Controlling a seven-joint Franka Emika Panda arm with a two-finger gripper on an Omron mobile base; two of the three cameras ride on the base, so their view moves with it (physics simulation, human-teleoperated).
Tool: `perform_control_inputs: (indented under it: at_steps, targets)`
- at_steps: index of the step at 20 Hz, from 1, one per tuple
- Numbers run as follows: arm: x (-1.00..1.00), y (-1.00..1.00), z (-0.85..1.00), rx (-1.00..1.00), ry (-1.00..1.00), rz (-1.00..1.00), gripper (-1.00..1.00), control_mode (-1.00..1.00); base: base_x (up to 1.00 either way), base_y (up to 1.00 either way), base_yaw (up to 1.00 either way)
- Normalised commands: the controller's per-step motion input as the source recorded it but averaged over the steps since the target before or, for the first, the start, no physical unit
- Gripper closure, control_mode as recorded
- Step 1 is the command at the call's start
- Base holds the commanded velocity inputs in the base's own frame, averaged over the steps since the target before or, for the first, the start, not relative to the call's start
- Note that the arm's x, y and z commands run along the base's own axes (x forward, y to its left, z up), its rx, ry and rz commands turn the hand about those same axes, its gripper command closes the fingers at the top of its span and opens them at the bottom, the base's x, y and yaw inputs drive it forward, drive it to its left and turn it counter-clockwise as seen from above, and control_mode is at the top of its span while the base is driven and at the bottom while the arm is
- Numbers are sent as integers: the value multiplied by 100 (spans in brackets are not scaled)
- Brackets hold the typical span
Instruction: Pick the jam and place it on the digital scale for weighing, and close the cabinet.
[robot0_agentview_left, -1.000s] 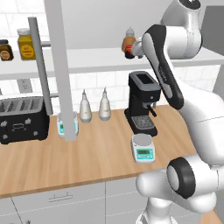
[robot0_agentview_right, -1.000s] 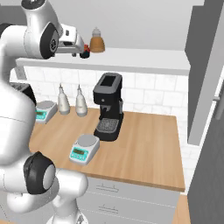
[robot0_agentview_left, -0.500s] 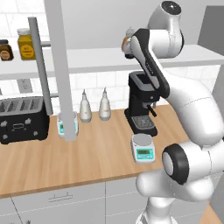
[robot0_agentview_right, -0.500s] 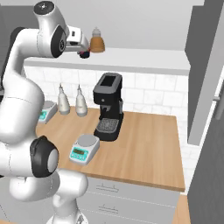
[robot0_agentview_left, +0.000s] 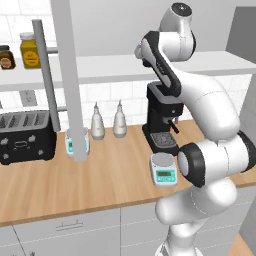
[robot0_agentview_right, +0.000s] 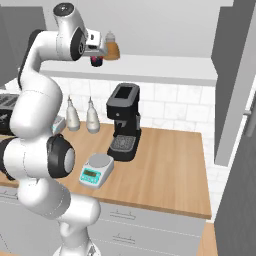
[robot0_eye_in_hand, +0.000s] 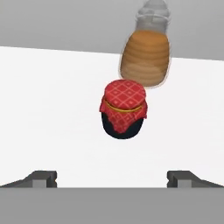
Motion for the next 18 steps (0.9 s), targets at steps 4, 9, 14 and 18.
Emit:
perform_control_inputs:
  at_steps: [4,9,14,18]
  targets:
    - [43,0,0,0,1,0,-100,-100,0,0,0]
    - [30,0,-10,0,0,0,-100,-100,0,0,0]
    - [34,0,-17,0,0,0,-100,-100,0,0,0]
    - [32,-1,-14,0,0,0,-100,-100,0,0,0]
